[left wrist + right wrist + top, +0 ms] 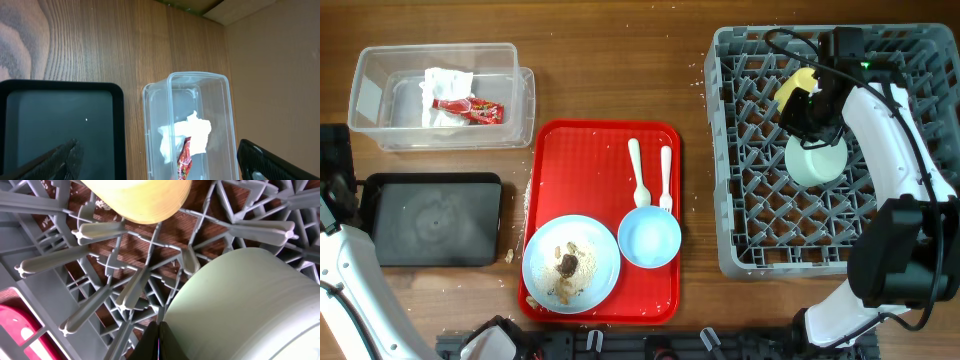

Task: Sort waste into correct bins and load items into the dishwasher rack
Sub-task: 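Carry the green bowl to the rack and set it down, then reach the right gripper to the light-blue bowl rim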

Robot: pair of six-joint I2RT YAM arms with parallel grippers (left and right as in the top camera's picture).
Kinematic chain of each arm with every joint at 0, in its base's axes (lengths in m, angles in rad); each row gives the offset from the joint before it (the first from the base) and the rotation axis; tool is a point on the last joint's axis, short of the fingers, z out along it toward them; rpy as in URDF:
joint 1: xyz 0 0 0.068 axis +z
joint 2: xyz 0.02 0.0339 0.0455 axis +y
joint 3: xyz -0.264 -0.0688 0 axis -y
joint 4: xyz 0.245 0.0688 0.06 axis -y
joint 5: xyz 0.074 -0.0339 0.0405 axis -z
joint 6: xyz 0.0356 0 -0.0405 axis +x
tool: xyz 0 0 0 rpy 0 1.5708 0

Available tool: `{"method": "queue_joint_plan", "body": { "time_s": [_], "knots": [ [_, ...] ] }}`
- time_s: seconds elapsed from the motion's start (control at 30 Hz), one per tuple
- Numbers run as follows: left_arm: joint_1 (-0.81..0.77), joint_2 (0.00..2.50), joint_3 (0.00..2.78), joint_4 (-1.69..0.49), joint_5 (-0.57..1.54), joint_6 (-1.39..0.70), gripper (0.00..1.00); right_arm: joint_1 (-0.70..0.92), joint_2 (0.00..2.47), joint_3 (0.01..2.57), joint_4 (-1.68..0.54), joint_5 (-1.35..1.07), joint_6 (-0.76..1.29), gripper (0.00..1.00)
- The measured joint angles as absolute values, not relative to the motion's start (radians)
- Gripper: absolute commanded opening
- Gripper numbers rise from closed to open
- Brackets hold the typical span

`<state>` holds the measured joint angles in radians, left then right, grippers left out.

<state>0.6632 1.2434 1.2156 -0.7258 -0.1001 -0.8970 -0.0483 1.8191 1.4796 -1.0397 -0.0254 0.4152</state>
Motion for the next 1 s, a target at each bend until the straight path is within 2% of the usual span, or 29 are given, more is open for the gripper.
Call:
{"method": "queue_joint_plan", "body": {
  "time_s": [0.23, 0.3, 0.33, 0.47, 0.5, 0.53, 0.6, 0.7, 0.73, 0.77, 0.8, 0.87, 1.0],
  "knots": [
    [0.663, 1.243, 1.216, -0.726, -0.1, -0.897, 1.0, -0.043, 1.813, 1.415, -1.036, -0.033, 0.415, 0.04],
    [0.663, 1.243, 1.216, -0.726, -0.1, -0.897, 1.0, -0.043, 1.804, 1.422, -1.078, -0.033, 0.415, 0.08],
    [0.663, 1.243, 1.216, -0.726, -0.1, -0.897, 1.0, -0.043, 1.792, 1.435, -1.105, -0.033, 0.414, 0.17],
    [0.663, 1.243, 1.216, -0.726, -0.1, -0.897, 1.0, -0.059, 1.68, 1.5, -1.121, -0.114, 0.349, 0.41],
    [0.663, 1.243, 1.216, -0.726, -0.1, -0.897, 1.0, -0.06, 1.642, 1.516, -1.116, -0.158, 0.328, 0.45],
    [0.663, 1.243, 1.216, -0.726, -0.1, -0.897, 1.0, -0.06, 1.601, 1.525, -1.106, -0.212, 0.305, 0.56],
    [0.663, 1.243, 1.216, -0.726, -0.1, -0.897, 1.0, -0.05, 1.522, 1.533, -1.087, -0.303, 0.269, 0.65],
    [0.663, 1.243, 1.216, -0.726, -0.1, -0.897, 1.0, 0.017, 1.46, 1.534, -1.079, -0.347, 0.239, 0.69],
    [0.663, 1.243, 1.216, -0.726, -0.1, -0.897, 1.0, 0.066, 1.442, 1.534, -1.07, -0.36, 0.236, 0.75],
    [0.663, 1.243, 1.216, -0.726, -0.1, -0.897, 1.0, 0.129, 1.422, 1.534, -1.06, -0.367, 0.232, 0.89],
    [0.663, 1.243, 1.216, -0.726, -0.1, -0.897, 1.0, 0.198, 1.404, 1.534, -1.045, -0.365, 0.229, 0.99],
    [0.663, 1.243, 1.216, -0.726, -0.1, -0.897, 1.0, 0.354, 1.388, 1.534, -1.026, -0.358, 0.218, 0.98],
    [0.663, 1.243, 1.216, -0.726, -0.1, -0.897, 1.0, 0.619, 1.516, 1.538, -1.008, -0.335, 0.246, 0.71]
  ]
}}
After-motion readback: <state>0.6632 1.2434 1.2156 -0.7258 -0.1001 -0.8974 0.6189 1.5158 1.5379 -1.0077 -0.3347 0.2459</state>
